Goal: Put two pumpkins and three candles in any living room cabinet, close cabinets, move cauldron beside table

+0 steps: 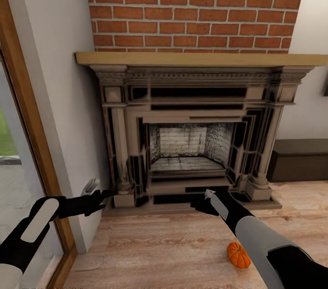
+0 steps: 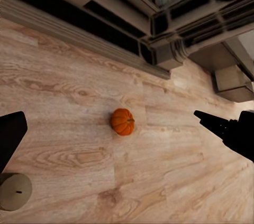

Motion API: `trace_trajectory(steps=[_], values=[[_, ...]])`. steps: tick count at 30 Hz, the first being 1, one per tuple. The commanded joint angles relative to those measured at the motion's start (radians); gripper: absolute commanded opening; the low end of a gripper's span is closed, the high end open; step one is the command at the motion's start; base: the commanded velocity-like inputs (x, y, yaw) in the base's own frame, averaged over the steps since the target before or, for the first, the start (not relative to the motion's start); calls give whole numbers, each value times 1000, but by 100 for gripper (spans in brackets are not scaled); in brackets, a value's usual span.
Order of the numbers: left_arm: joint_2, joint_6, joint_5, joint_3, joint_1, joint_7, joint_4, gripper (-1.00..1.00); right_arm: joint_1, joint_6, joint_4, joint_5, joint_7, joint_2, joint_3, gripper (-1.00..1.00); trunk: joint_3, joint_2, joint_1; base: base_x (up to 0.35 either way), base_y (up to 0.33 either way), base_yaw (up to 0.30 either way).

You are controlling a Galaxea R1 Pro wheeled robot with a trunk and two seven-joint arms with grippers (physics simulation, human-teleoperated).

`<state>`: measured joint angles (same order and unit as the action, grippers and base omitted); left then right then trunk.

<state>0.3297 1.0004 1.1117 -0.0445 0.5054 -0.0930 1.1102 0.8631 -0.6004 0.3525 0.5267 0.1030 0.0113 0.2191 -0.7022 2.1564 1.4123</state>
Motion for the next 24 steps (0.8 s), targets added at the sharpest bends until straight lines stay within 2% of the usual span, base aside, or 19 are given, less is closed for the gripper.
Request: trace_trajectory(steps=[1, 6, 12, 14, 17, 24], values=[[1, 1, -9, -1, 1, -10, 0, 100, 1, 1, 2, 11, 9, -1, 7, 100, -4, 8, 4, 0, 0, 0], [2, 1, -9, 0, 1, -10, 0, 100, 1, 20, -5, 7, 10, 2, 11, 100, -20, 43, 23, 0, 0, 0], [2, 1, -9, 0, 1, -10, 2, 100, 1, 2, -24, 0, 24, 4, 14, 100, -39, 85, 46, 0, 0, 0], [1, 1, -9, -1, 1, -10, 2, 100, 1, -2, -52, -1, 24, 9, 15, 100, -45, 99, 54, 0, 0, 0], [2, 1, -9, -1, 1, -10, 2, 100, 1, 2, -101, -6, 23, 31, 15, 100, -54, 120, 65, 0, 0, 0], [0, 1, -9, 0, 1, -10, 2, 100, 1, 2, -118, -7, 23, 50, 16, 100, -76, 169, 92, 0, 0, 0]])
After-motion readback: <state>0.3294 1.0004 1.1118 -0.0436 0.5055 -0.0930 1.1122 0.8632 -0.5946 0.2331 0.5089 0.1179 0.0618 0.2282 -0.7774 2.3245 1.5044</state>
